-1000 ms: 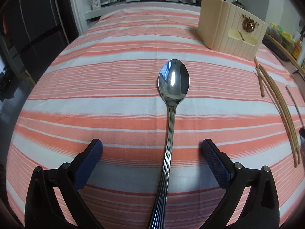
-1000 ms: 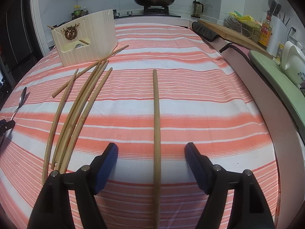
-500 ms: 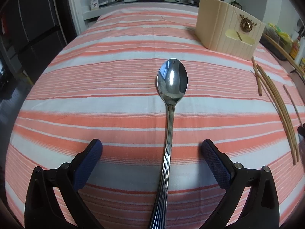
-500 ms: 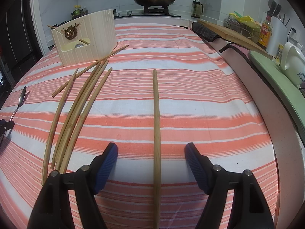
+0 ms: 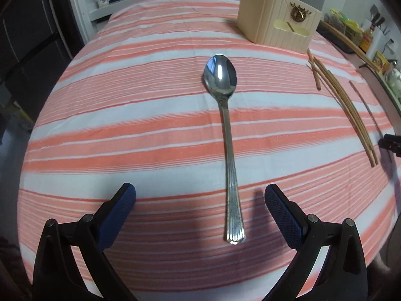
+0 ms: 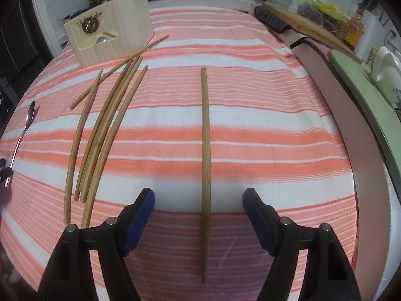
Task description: Organize utensils
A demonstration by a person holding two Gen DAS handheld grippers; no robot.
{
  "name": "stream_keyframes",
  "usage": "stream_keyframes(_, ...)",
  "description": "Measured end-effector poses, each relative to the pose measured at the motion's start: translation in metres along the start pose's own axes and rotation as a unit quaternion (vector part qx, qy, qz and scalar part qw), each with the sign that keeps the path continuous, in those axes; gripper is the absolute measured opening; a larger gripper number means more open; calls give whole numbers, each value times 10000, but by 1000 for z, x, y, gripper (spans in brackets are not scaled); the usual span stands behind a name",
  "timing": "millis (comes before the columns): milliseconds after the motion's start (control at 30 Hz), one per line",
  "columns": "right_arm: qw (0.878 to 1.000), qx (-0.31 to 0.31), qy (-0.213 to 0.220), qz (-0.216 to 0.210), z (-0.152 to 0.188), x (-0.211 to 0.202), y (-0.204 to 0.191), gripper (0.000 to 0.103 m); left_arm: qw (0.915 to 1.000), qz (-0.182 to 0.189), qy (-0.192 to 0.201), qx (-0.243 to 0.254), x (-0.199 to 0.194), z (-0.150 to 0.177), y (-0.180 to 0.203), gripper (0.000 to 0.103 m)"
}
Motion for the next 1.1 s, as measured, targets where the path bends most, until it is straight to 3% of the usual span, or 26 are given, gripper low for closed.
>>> stream_keyframes(133, 9992, 5, -330, -237, -8, 6, 9, 75, 9997, 174, -127, -124, 1, -11, -5, 102)
stream_keyframes(433, 9985, -447, -256, -165, -55, 34, 4, 70, 9979, 412, -461, -207, 28, -51, 7, 102)
stream_keyframes(633, 9973, -623, -323, -214, -82, 45, 3, 53, 9979, -334, -426, 369, 63, -79, 27, 102)
stream_keyframes(733, 9973, -588, -360, -235, -95, 53, 3, 49, 9974, -405, -455, 385, 76, -87, 31, 93)
stream_keyframes(800, 9975, -551, -342, -263, -104, 59, 2, 48, 9984, -142, -473, 274, 77, -93, 37, 75)
stream_keyframes(833, 9977, -532, -309, -289, -110, 62, 1, 44, 9986, -55, -448, 269, 75, -96, 40, 57)
stream_keyframes(867, 9980, -463, -275, -345, -116, 65, 0, 25, 9983, -180, -385, 386, 73, -99, 40, 42)
stream_keyframes(900, 9982, -328, -272, -410, -122, 69, 1, 8, 9980, -142, -388, 479, 73, -100, 43, 41)
stream_keyframes(1000, 9989, -124, -179, -425, -135, 72, 2, 8, 9986, -76, -319, 414, 64, -102, 42, 41)
stream_keyframes(1100, 9969, 119, 228, -744, -143, 41, -6, 8, 9997, 101, 80, 190, 32, -112, 37, 41)
Point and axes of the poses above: each gripper's, at about its wrist camera, not at the fingertips, and x roughly the way its jaws point, y to its right, z to its underside, the point moved 8 cm from there along x, roughly the way its jaws point, and after that the axes turned 8 degrees about y, right-handed, at the moved point
